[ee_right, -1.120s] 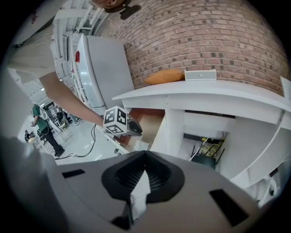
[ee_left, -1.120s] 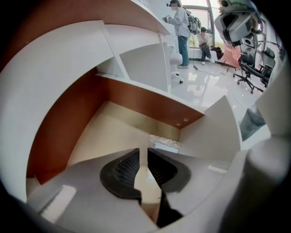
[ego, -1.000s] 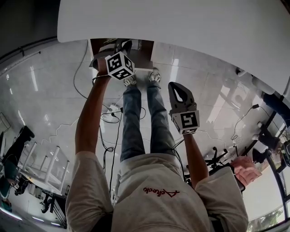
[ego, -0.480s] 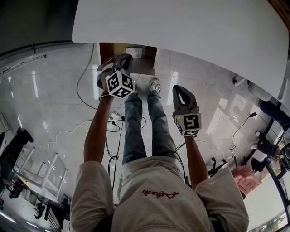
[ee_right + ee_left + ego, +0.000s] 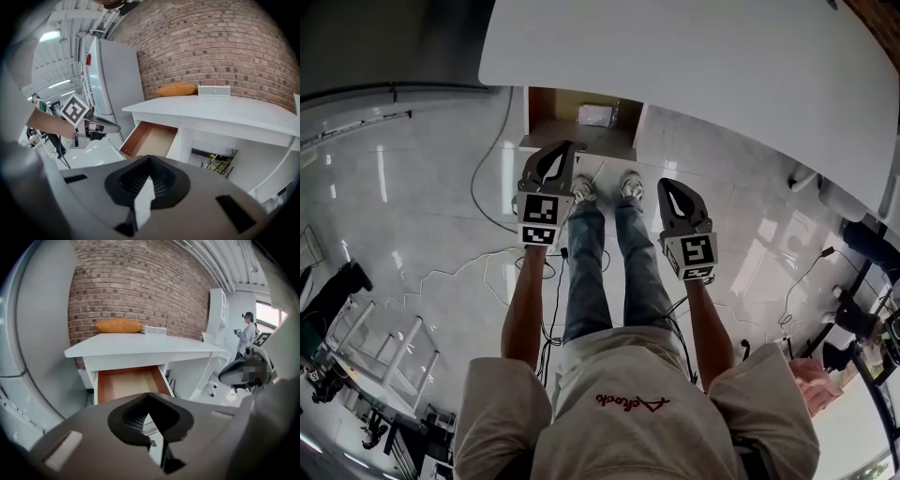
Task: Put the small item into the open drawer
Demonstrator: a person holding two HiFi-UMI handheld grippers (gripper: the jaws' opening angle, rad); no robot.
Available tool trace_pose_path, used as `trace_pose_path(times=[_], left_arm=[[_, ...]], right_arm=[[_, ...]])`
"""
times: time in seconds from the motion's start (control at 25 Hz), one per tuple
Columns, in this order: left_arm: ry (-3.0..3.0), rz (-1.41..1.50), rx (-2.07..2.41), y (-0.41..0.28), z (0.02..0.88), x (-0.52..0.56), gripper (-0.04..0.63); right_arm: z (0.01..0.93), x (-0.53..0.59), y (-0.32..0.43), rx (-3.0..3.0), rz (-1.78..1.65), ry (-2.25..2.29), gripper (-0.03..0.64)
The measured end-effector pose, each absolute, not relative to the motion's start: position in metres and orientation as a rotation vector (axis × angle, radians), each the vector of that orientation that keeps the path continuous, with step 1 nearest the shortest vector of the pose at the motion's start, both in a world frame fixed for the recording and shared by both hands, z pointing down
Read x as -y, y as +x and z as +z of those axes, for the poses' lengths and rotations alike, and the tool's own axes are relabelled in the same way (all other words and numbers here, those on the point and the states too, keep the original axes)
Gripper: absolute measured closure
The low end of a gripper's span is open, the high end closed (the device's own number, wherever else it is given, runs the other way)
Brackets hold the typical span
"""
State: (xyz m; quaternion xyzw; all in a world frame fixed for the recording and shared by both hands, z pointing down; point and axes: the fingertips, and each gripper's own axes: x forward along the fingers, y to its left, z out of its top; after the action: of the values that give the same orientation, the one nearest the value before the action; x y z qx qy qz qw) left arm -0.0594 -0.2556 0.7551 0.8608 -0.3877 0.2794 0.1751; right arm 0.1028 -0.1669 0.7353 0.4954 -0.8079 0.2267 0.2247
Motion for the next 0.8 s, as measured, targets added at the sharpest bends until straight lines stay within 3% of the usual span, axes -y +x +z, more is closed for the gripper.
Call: trace_pose_path(times=[0.2, 0.8], left_arm=[[2.298, 0.573, 1.202, -0.09, 0.729, 0.237, 0.586], [2.202, 0.474, 1.282, -0.122, 0.674, 0.166, 0.586]], right_arm=[[0.733, 0.165, 0.088, 2.251, 0.619, 1.344, 0.604], [0.678, 0.164, 0.061, 2.312, 0.516, 1.339, 0.604]])
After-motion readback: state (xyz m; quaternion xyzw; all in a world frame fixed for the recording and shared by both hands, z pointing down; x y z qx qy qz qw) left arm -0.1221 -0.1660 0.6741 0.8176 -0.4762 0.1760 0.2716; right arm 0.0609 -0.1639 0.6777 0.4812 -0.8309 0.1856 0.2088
